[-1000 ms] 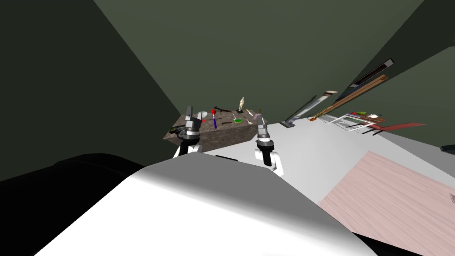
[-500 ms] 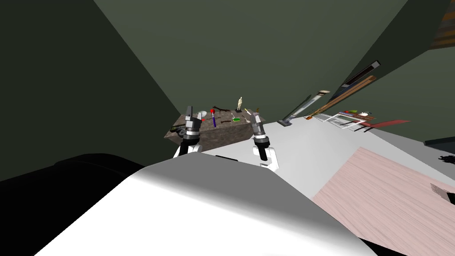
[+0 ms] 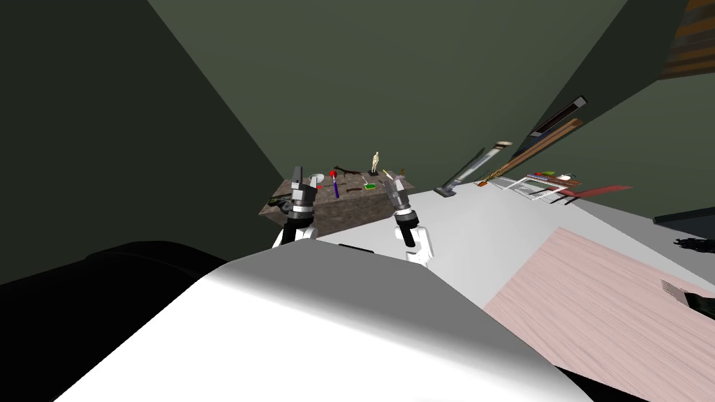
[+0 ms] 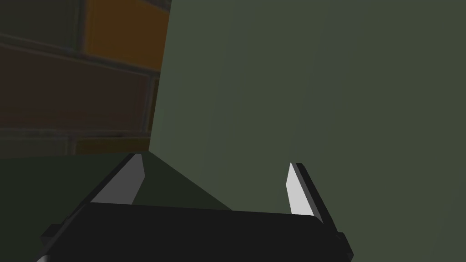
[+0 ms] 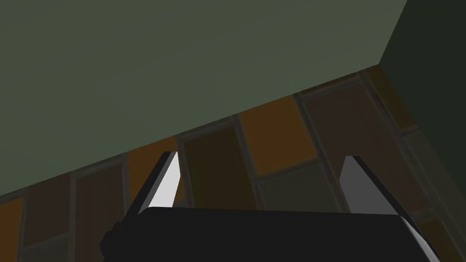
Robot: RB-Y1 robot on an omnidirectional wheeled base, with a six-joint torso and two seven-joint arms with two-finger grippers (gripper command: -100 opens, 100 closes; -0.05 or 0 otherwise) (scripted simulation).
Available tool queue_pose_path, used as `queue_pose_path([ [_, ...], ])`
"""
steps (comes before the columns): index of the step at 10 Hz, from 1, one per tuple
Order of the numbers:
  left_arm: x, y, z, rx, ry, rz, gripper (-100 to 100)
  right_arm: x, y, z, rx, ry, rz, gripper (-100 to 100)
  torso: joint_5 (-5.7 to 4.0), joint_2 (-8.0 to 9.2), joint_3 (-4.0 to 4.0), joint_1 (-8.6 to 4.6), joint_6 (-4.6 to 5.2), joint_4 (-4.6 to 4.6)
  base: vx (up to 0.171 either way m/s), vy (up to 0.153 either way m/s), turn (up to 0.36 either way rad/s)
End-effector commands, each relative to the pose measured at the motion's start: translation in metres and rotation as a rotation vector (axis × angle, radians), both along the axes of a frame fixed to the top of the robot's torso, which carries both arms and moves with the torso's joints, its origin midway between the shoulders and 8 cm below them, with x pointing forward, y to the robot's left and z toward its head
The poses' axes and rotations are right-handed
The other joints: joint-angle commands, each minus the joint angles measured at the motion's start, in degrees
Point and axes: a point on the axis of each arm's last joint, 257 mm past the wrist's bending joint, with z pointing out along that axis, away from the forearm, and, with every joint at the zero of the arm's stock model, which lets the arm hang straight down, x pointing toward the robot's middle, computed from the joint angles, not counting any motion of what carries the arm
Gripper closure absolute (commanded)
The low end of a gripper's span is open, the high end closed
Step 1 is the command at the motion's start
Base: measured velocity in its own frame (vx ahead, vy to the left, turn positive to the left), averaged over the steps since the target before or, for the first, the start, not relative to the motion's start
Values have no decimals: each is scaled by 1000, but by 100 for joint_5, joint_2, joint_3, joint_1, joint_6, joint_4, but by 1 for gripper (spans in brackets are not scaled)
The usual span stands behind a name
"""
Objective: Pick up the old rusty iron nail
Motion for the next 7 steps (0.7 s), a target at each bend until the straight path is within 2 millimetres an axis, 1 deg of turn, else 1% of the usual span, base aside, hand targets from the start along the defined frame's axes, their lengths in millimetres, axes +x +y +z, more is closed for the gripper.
queue_pose_path([
  [1,0,0,0,0,0,0,0,7,18,-3,-61,-24,17,-100,0,0,0,0,0,0,-60,-10,-47],
  [3,0,0,0,0,0,0,0,9,22,-6,-96,-30,4,-100,0,4,2,-1,0,1,-40,-7,-14],
  [4,0,0,0,0,0,0,0,15,38,-9,-149,-50,25,-100,0,-3,-2,0,0,-1,-49,-12,-43],
  [6,0,0,0,0,0,0,0,16,42,-12,-187,-57,13,-100,0,1,1,-2,0,0,-39,-9,-8],
  [7,0,0,0,0,0,0,0,22,58,-16,-241,-79,37,-100,0,-4,-2,0,0,-1,-43,-3,-29],
])
